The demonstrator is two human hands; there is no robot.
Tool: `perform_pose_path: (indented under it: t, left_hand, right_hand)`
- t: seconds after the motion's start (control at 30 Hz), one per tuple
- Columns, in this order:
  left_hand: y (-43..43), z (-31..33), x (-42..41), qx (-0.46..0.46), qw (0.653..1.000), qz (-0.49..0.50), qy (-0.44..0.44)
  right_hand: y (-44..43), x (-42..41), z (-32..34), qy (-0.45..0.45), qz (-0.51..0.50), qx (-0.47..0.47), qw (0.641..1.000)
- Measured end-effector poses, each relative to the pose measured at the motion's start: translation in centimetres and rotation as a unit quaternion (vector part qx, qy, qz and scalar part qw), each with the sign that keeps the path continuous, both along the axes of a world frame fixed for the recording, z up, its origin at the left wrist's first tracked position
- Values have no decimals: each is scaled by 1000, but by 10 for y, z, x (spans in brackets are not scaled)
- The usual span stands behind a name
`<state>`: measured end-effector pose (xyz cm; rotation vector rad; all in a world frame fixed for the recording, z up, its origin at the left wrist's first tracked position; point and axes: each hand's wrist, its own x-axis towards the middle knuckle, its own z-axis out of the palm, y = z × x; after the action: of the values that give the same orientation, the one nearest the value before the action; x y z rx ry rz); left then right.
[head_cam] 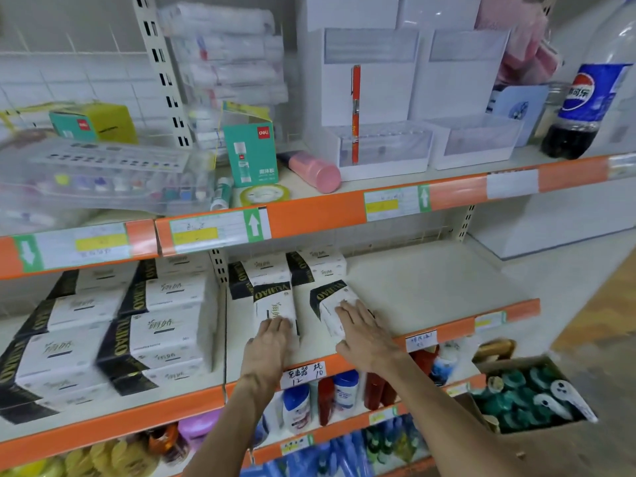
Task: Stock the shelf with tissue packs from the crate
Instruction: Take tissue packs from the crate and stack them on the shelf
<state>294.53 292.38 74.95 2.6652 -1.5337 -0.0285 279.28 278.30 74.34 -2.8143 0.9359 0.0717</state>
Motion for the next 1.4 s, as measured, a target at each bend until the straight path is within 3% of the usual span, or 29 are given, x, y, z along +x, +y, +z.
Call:
perform_pose_path:
  t: [0.2,0.33,0.47,0.57,0.67,0.77,0.93,1.4]
  left_hand:
    - [-22,5,-19,85,993,15,-78]
    - [-37,11,-26,117,989,19,-90]
    - [-32,15,-1,51,998,30,-6]
    - [-12,6,28,42,997,48,-44]
    - [-2,-6,43,34,997,66,2]
    - [-10,-6,43,27,995,94,-33]
    - [-17,-19,48,25,990,115,-78]
    - [-41,-18,81,-11,990,139,-10]
  right_hand:
    - [-24,-6,4,17,7,-18,1000]
    - [-33,-7,4,11,-14,-92,996]
    - [-35,-1,-4,-37,-72,-71,994]
    - [-35,3,-7,-42,-42,-44,997]
    - [-39,8,-9,-34,-8,-26,999]
    - [-52,16,-14,-26,19,-18,999]
    - [-72,25,-25,-4,64,-67,996]
    - [-105,59,-27,-51,126,-43,990]
